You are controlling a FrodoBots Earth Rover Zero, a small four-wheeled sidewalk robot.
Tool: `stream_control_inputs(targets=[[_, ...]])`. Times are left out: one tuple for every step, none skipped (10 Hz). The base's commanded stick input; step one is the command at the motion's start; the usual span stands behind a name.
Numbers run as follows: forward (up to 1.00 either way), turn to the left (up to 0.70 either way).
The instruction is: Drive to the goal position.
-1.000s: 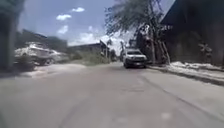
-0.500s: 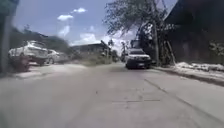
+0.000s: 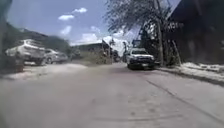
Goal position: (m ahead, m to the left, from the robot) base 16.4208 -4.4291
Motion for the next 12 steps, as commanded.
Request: stream_control_inputs(targets=[[1.00,0.00],[1.00,0.00],[1.00,0.00],[1.00,0.00],[1.00,0.00],[1.00,0.00],[1.00,0.00],[1.00,0.00],[1.00,-0.01],[1.00,-0.04],[1.00,-0.07],[1.00,-0.11]])
